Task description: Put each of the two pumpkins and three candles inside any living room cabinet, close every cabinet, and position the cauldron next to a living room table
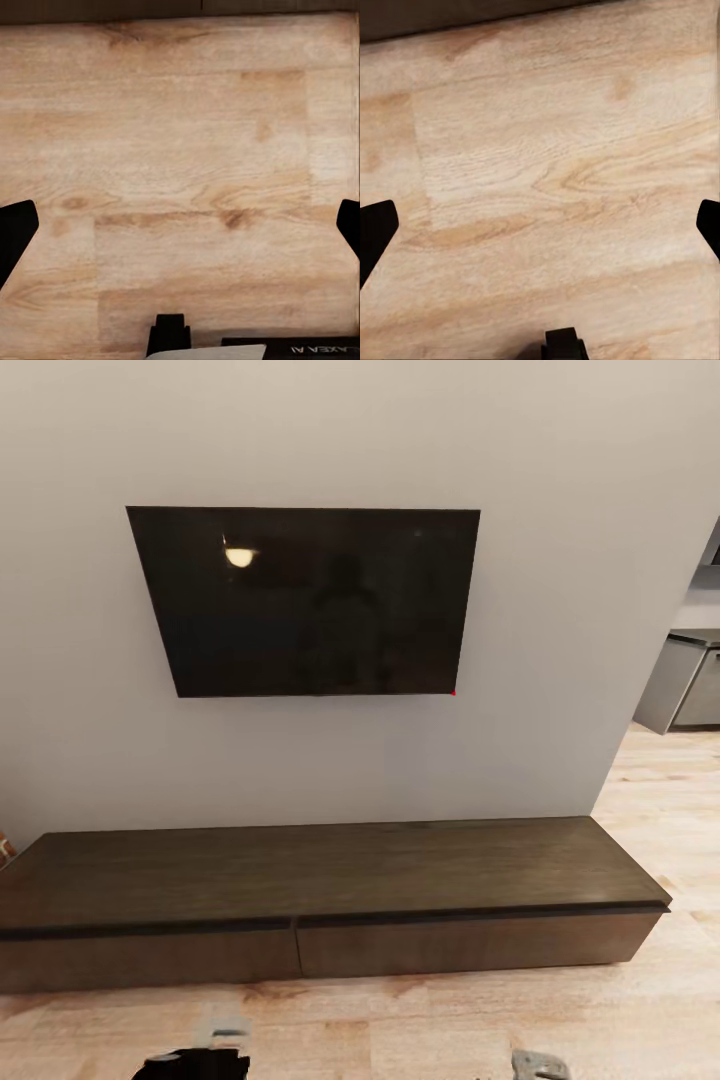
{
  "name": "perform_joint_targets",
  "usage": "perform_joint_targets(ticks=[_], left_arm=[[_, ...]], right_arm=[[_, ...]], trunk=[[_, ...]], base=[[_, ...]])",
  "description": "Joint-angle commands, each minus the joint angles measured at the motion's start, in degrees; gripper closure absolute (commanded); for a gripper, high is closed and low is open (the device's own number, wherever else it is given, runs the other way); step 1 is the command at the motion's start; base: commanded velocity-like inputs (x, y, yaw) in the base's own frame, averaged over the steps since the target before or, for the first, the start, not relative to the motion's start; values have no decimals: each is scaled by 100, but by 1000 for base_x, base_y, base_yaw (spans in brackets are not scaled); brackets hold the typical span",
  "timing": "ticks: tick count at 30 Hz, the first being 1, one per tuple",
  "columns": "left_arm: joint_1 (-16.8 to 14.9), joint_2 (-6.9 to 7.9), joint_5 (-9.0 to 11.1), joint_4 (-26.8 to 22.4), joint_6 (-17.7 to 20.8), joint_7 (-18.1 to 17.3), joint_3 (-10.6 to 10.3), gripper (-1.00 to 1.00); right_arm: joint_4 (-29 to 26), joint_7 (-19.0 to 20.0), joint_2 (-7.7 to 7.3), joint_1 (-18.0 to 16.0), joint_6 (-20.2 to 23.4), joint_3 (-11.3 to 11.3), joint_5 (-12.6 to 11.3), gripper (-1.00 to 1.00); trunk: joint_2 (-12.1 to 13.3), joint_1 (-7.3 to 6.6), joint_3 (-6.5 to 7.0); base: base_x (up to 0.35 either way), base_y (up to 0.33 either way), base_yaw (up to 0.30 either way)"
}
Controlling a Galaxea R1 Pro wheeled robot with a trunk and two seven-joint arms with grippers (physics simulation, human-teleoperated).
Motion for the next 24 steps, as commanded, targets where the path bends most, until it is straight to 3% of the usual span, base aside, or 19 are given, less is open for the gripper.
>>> perform_joint_targets(ticks=[1,8,12,15,20,24], left_arm=[[-165,-15,3,-65,236,-14,3,-100],[-745,-235,46,-153,690,-12,-1,-100],[-824,-289,59,-328,785,-10,-3,-100],[-843,-300,113,-613,1082,-17,2,-100],[-843,-299,268,-864,1462,-24,-17,-100],[-843,-266,528,-995,1681,-122,-31,-100]], right_arm=[[-138,-44,5,-51,98,-1,-70,-100],[-464,-64,15,-438,311,-10,-212,-100],[-499,-31,12,-605,415,-5,-629,-100],[-615,-4,8,-649,447,9,-961,-100],[-749,101,4,-666,466,22,-1142,-100],[-772,373,13,-669,523,0,-1285,-100]], trunk=[[-4,0,-7],[-4,0,-7],[-4,0,-7],[-4,0,-7],[-4,0,-7],[-4,0,-7]], base=[[0,0,0],[0,0,0],[0,0,0],[0,0,0],[0,0,0],[0,0,0]])
